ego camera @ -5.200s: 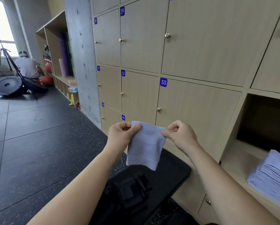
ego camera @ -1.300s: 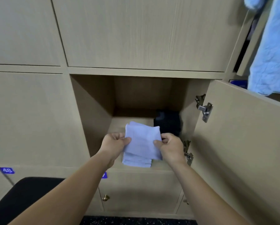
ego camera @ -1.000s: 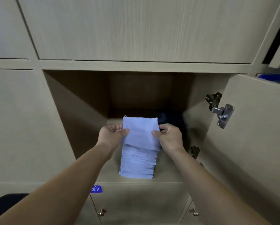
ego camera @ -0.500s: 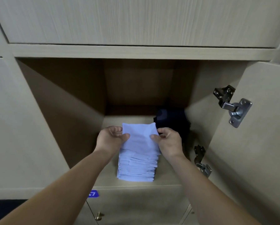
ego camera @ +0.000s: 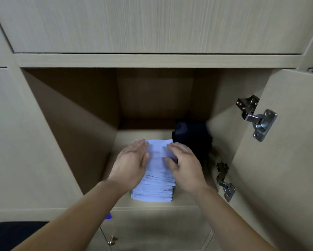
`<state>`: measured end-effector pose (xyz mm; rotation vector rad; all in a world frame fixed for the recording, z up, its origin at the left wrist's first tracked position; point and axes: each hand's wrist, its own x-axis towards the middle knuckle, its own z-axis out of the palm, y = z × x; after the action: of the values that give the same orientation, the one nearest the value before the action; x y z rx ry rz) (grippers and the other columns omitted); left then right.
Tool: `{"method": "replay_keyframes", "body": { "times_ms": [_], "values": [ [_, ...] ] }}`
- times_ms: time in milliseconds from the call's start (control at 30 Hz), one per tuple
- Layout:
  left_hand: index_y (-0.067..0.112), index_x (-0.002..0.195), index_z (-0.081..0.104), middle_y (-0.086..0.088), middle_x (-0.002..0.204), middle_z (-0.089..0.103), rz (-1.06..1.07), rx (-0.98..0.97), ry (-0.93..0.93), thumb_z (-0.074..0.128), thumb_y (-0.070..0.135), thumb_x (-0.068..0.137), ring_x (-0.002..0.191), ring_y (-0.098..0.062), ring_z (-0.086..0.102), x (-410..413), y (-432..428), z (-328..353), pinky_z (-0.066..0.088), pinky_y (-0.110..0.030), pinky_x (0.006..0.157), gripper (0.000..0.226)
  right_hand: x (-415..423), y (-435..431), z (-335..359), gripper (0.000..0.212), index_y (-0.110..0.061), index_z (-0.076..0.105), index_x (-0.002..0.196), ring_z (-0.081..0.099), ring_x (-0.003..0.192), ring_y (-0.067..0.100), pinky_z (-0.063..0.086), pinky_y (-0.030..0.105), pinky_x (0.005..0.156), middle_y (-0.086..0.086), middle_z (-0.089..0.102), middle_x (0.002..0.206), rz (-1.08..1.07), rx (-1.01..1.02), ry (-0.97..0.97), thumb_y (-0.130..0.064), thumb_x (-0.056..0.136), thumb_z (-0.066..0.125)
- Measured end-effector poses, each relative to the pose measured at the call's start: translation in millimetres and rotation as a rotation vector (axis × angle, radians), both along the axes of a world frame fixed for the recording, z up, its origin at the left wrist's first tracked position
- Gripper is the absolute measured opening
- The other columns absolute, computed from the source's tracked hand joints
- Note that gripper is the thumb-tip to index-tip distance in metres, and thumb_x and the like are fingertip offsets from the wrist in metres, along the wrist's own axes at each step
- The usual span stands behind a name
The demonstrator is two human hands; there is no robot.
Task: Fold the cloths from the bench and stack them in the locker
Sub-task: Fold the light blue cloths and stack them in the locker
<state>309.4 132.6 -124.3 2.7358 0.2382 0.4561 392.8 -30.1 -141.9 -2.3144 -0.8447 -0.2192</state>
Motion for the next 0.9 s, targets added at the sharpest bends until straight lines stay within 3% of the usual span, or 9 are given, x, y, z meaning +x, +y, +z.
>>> {"method": "replay_keyframes", "body": {
  "times_ms": [67, 167, 300, 400, 467, 600, 700, 800, 900],
  "values": [
    [0.015, 0.155, 0.02, 0.001, 0.163, 0.013, -0.04, 0.08, 0.154, 0.023, 0.038, 0.106, 0.15, -0.007, 0.006, -1.0, -1.8, -8.3, -0.001, -0.023, 0.119, 0.054, -3.4, 1.9, 0.7, 0.055, -0.017, 0.029, 0.151, 0.013, 0.147, 0.009, 0.005, 0.02, 0.117, -0.002, 0.024, 0.159, 0.097, -0.142, -0.007, -0.037, 0.101, 0.042],
    [0.018, 0.156, 0.009, 0.004, 0.164, 0.001, -0.049, 0.058, 0.264, 0.018, 0.042, 0.106, 0.149, -0.004, -0.006, -1.2, 1.4, -21.1, -0.007, -0.022, 0.118, 0.057, -2.7, 8.0, -6.8, 0.059, -0.02, 0.011, 0.155, -0.002, 0.149, 0.008, -0.007, 0.022, 0.116, -0.002, 0.005, 0.163, 0.148, -0.354, 0.027, -0.046, 0.104, 0.024],
    [0.019, 0.156, 0.013, 0.005, 0.164, 0.005, -0.074, -0.001, 0.242, 0.021, 0.04, 0.106, 0.149, -0.002, -0.001, 0.3, 14.8, -36.2, -0.009, -0.014, 0.112, 0.055, -0.2, 12.4, -24.9, 0.058, -0.021, 0.014, 0.155, -0.002, 0.148, 0.006, -0.011, 0.019, 0.113, -0.003, 0.006, 0.163, 0.161, -0.423, -0.012, -0.048, 0.103, 0.016],
    [0.02, 0.156, 0.015, 0.006, 0.163, 0.006, -0.092, -0.039, 0.188, 0.023, 0.038, 0.106, 0.148, -0.001, -0.001, 0.3, 20.5, -49.0, -0.012, -0.006, 0.107, 0.054, -3.4, 15.1, -35.7, 0.085, -0.023, 0.015, 0.154, -0.009, 0.144, -0.002, -0.016, 0.014, 0.108, -0.007, 0.005, 0.162, 0.161, -0.374, -0.008, -0.064, 0.082, -0.005],
    [0.019, 0.156, 0.015, 0.007, 0.163, 0.006, -0.093, -0.035, 0.159, 0.023, 0.039, 0.105, 0.148, 0.0, -0.001, 0.2, 22.4, -55.8, -0.015, -0.002, 0.103, 0.054, -4.5, 15.6, -40.5, 0.094, -0.023, 0.014, 0.154, -0.013, 0.138, -0.007, -0.017, 0.014, 0.108, -0.008, 0.004, 0.162, 0.164, -0.363, -0.001, -0.063, 0.074, -0.013],
    [0.019, 0.155, 0.017, 0.004, 0.163, 0.008, -0.102, -0.011, 0.152, 0.013, 0.056, 0.099, 0.149, -0.003, 0.001, 3.3, 23.0, -59.2, -0.014, -0.006, 0.107, 0.067, -2.2, 14.2, -37.8, 0.059, -0.022, 0.016, 0.154, -0.004, 0.147, 0.003, -0.014, 0.017, 0.111, -0.005, 0.007, 0.162, 0.159, -0.4, -0.027, -0.048, 0.102, 0.016],
    [0.018, 0.154, 0.021, 0.001, 0.163, 0.014, -0.124, -0.066, 0.068, 0.015, 0.072, 0.09, 0.149, -0.005, 0.005, 1.5, 20.8, -52.0, -0.005, -0.012, 0.114, 0.084, -0.5, 13.5, -28.3, 0.054, -0.02, 0.019, 0.154, 0.002, 0.148, 0.007, -0.01, 0.02, 0.114, -0.003, 0.012, 0.162, 0.157, -0.419, -0.034, -0.042, 0.105, 0.022],
    [0.019, 0.155, 0.016, 0.003, 0.163, 0.012, -0.121, -0.208, -0.035, 0.04, 0.072, 0.087, 0.149, -0.006, 0.009, -7.7, 17.2, -45.5, 0.009, -0.02, 0.12, 0.089, -2.0, 12.4, -17.3, 0.059, -0.02, 0.025, 0.153, 0.008, 0.148, 0.011, -0.006, 0.024, 0.117, 0.001, 0.023, 0.159, 0.147, -0.361, -0.123, -0.05, 0.102, 0.02],
    [0.019, 0.156, 0.01, 0.004, 0.162, 0.014, -0.078, -0.271, -0.094, 0.068, 0.067, 0.073, 0.148, -0.007, 0.015, -18.7, 12.0, -48.8, 0.018, -0.022, 0.119, 0.111, -12.7, 7.3, -10.2, 0.075, -0.019, 0.029, 0.151, 0.016, 0.147, 0.016, -0.005, 0.023, 0.117, 0.002, 0.032, 0.156, 0.138, -0.301, -0.238, -0.06, 0.089, 0.02]
  ]
}}
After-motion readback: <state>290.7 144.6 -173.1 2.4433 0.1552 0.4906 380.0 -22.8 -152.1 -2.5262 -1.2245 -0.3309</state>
